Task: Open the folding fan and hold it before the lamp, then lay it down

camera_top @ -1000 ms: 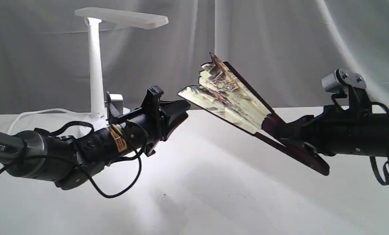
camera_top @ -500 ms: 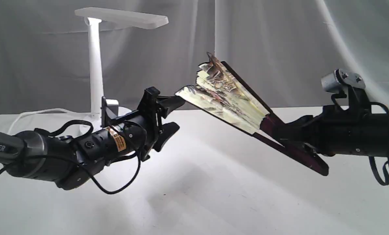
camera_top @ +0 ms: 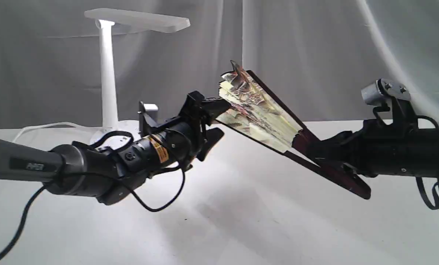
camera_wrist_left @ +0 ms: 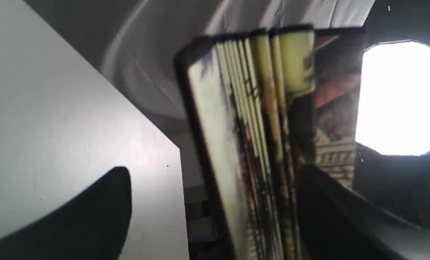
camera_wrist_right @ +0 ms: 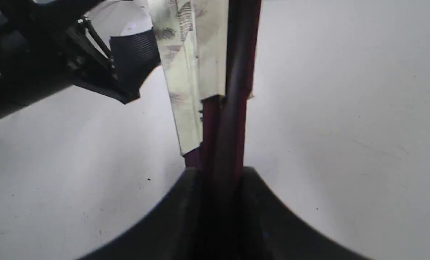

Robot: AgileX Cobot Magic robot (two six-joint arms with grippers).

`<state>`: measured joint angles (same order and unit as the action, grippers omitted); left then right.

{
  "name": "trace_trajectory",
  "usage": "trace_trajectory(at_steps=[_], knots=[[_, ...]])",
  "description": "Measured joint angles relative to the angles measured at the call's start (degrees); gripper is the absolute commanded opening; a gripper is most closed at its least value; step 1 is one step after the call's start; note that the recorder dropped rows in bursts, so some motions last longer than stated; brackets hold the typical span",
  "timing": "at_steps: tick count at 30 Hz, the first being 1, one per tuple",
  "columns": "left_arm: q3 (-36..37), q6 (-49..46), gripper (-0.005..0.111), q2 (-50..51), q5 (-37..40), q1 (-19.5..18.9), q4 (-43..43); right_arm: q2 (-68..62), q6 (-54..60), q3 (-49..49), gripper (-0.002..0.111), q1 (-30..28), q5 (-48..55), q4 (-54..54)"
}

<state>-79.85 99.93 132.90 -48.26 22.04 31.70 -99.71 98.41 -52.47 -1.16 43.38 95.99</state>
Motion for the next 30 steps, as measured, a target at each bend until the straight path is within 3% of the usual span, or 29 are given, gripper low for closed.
trace_trajectory(at_steps=[7,19,27,30], knots=[[-4.0,1.9,0.063,3.5,-0.8,1.1,-0.3,0.0,0.0,0.0,0.000,0.0,0.0,0.0],[-4.4,1.9,0.060,3.6,1.5,1.1,-2.7,0.0,0.0,0.0,0.000,0.0,0.0,0.0],[-4.4,2.0,0.037,4.2,1.9,1.2,-2.7,0.0,0.0,0.0,0.000,0.0,0.0,-0.2],[-4.4,2.0,0.036,4.2,1.9,1.2,-2.7,0.0,0.0,0.0,0.000,0.0,0.0,-0.3]])
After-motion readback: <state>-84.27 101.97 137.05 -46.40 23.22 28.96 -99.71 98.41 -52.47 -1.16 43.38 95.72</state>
